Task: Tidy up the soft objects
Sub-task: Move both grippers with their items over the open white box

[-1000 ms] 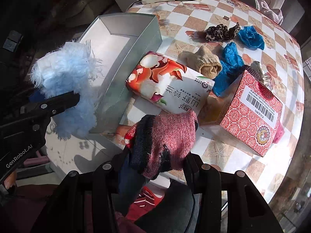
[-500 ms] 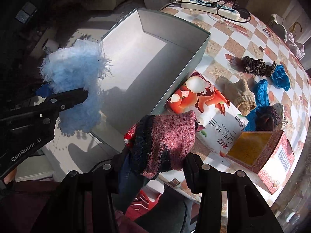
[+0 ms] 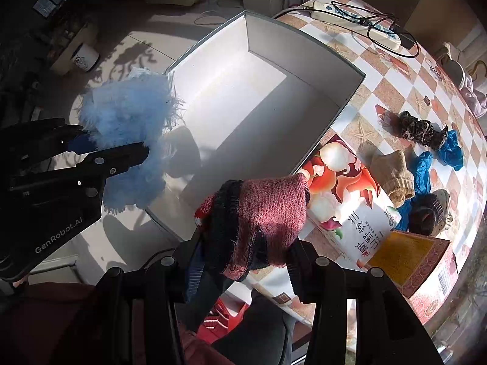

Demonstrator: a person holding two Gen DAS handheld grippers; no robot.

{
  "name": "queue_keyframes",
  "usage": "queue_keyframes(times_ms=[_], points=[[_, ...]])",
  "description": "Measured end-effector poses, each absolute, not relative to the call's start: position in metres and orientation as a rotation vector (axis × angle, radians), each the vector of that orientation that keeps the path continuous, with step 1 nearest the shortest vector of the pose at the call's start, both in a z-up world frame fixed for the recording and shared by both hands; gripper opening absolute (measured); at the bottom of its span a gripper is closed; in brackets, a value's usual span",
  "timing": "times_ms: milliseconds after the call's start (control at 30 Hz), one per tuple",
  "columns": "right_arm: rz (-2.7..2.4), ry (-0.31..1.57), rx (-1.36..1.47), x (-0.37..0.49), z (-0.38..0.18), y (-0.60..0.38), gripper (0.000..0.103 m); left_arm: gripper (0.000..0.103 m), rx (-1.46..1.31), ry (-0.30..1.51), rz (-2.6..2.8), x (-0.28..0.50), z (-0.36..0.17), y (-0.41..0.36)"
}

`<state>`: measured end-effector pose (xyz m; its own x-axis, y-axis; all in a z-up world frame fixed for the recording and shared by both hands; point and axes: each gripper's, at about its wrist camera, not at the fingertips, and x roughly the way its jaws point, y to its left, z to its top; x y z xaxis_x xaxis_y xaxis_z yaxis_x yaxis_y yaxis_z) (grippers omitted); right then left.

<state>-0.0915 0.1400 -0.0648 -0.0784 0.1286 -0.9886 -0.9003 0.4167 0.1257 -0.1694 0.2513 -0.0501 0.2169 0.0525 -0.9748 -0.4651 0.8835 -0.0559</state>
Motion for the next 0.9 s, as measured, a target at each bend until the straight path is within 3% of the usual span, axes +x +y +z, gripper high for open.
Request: queue_keyframes(times_ms=[900], points=[[1.021, 1.415, -0.739, -0.09, -0.071, 0.168, 0.049, 0.027, -0.331, 1.362, 0.369, -0.172, -0.075, 0.265]])
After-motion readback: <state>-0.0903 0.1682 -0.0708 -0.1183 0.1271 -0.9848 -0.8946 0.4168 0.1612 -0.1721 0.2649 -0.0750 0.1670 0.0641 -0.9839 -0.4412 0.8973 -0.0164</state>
